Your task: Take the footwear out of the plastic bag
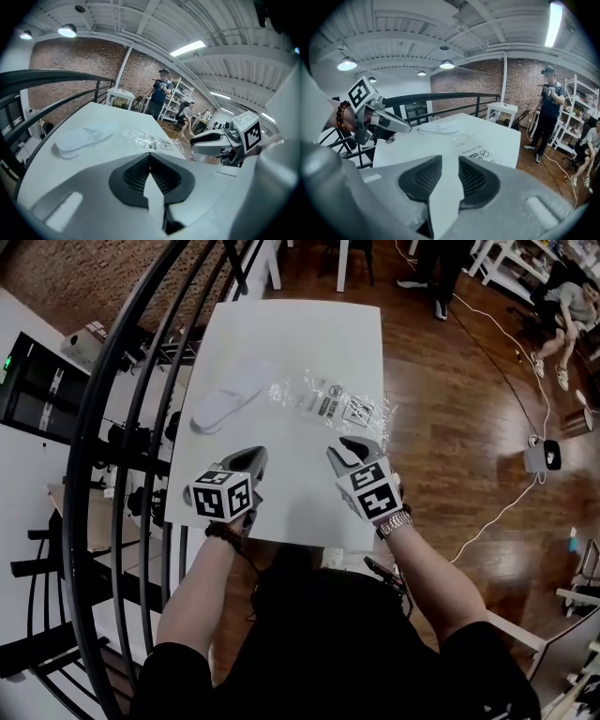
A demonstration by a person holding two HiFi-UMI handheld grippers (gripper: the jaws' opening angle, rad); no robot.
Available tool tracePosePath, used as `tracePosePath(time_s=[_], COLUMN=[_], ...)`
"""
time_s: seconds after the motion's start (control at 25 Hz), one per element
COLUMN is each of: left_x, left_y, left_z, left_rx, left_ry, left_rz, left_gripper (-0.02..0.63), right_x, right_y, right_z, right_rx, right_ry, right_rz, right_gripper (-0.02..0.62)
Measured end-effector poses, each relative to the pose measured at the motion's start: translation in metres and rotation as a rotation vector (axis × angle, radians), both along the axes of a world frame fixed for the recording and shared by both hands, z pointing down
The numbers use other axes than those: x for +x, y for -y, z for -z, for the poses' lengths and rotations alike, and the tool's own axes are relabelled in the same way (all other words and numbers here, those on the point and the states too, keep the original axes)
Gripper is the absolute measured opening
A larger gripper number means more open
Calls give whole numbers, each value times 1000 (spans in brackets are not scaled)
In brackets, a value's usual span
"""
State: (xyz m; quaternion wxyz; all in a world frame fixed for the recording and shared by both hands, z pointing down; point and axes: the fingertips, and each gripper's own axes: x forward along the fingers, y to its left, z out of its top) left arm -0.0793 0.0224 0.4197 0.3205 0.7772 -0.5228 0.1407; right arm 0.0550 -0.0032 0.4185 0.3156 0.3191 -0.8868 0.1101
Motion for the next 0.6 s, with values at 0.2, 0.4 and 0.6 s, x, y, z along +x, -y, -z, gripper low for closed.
tracePosePath(time_s=[0.2,0.4,0.6], left_x=[35,67,85], left_y=[-24,-50,-69], left_z=[26,43,56], left_rx=[72,109,148], left_ry=[64,114,156], left_rz=[-39,-92,-122], left_gripper=[15,15,15], right_x=[6,6,6], right_y=[-28,-55,-77], right_z=[19,41,54], right_rx=[64,118,161], right_ry=[25,43,56], right_rz=[43,88,119], right_gripper=[9,-8,-8])
